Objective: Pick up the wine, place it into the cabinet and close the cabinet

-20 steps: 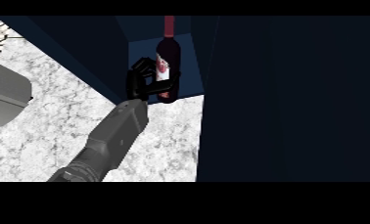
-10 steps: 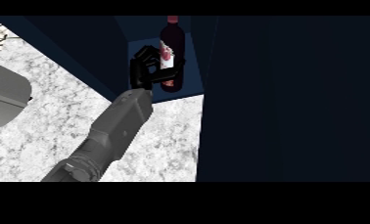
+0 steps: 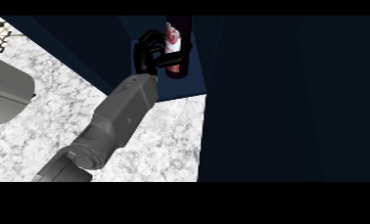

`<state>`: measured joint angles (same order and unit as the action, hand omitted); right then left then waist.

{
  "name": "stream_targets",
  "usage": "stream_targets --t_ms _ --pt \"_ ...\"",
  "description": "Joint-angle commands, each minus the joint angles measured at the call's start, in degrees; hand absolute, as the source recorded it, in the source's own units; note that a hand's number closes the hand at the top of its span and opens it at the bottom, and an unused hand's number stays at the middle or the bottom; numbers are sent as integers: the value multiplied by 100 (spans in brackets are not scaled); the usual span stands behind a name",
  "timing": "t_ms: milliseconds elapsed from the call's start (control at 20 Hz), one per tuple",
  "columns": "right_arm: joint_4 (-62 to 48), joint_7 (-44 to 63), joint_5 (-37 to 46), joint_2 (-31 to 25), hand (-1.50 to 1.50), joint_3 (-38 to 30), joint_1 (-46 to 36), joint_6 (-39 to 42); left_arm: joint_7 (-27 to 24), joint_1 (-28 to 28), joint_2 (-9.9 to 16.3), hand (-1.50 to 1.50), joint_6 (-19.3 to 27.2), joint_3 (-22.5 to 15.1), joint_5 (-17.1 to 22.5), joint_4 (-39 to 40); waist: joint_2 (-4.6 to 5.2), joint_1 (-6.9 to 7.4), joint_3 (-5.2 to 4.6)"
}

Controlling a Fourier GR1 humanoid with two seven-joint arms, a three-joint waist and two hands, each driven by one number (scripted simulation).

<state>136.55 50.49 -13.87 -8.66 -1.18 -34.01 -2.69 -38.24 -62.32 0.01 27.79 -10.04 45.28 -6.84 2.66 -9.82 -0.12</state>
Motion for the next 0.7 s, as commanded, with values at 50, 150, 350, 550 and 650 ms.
stream_targets --t_ms 50,150,350,550,650 --pt "217 -53 -76 40 -150 -59 212 4 289 -257 -1 150 70 112 114 136 13 24 6" --pt "74 -36 -66 -28 -150 -52 108 55 407 -385 -1 150 124 147 122 217 25 96 2" --pt "110 -169 -35 34 -150 -20 290 98 324 -249 -1 150 -48 153 111 274 30 153 1" --pt "63 -199 -184 -79 -150 -220 250 203 471 -558 140 150 293 79 -17 480 69 98 12" --pt "8 -107 -169 -67 -150 -196 166 146 341 -480 242 150 341 -157 -265 610 60 144 6"
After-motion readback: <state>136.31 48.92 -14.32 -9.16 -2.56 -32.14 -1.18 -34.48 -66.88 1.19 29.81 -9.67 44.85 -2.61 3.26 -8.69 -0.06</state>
